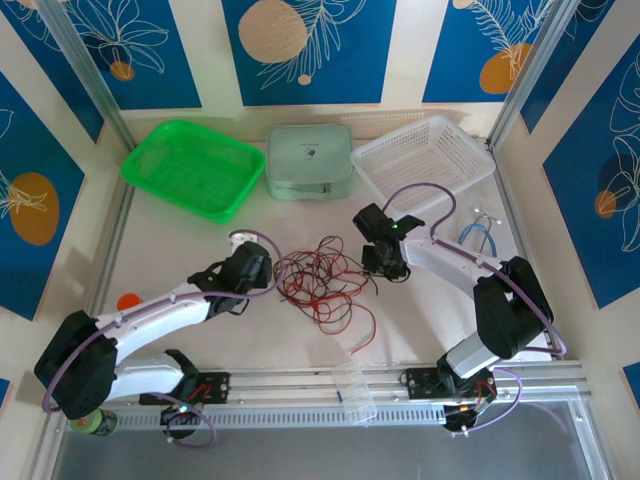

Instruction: Untangle the cables

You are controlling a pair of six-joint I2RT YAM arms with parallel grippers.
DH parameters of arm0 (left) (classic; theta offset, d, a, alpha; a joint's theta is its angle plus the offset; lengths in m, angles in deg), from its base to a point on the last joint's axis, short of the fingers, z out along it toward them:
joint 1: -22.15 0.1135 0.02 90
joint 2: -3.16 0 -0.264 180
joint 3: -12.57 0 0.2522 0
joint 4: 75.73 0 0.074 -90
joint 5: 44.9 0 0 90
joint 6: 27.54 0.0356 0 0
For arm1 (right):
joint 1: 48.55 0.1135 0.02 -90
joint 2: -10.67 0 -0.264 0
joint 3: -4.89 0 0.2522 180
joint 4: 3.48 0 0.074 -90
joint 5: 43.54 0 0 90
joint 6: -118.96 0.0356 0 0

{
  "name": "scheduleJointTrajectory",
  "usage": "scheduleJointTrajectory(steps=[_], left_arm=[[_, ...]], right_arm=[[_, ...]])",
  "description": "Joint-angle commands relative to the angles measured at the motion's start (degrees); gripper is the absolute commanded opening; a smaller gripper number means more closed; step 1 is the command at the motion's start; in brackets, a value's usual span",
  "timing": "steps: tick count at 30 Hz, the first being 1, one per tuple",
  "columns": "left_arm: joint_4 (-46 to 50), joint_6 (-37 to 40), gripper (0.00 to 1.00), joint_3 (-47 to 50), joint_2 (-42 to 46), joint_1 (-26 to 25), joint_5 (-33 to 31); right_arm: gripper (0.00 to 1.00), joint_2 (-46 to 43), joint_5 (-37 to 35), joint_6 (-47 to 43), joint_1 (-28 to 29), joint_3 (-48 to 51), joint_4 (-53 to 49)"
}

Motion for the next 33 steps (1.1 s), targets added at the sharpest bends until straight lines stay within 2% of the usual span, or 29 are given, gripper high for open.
scheduleJointTrajectory(steps=[1,5,9,13,16,22,24,29,33], left_arm=[[-6.0,2.8,0.63,-0.4,0.0,0.3,7.1],[-11.3,4.7,0.65,-0.4,-3.5,0.3,13.5],[-17.6,5.1,0.64,0.5,-9.8,0.2,15.0],[-26.5,4.0,0.61,3.7,-15.2,0.3,12.4],[-29.4,3.3,0.59,4.1,-16.9,0.2,14.1],[-30.7,2.9,0.54,5.3,-16.9,0.2,13.2],[-30.8,2.9,0.48,5.9,-16.9,0.3,12.1],[-25.7,1.8,0.24,5.1,-18.2,0.7,5.9],[-23.2,-0.5,0.19,5.8,-18.1,1.5,2.6]], right_arm=[[0.52,-4.4,5.9,-0.1,1.6,-2.8,-3.2],[0.69,-7.0,10.8,0.9,3.9,-4.3,-1.0],[0.80,-5.7,17.3,4.0,4.1,-5.4,5.0],[0.81,0.9,21.3,6.7,4.1,-10.4,8.1],[0.79,7.0,20.5,7.1,5.1,-15.3,5.8],[0.69,12.9,18.7,10.1,8.1,-12.6,7.8],[0.61,14.0,18.8,10.8,8.0,-10.8,9.0],[0.18,12.4,14.2,9.8,6.6,-9.4,5.8],[0.00,7.9,6.7,5.9,5.3,-10.2,-0.8]])
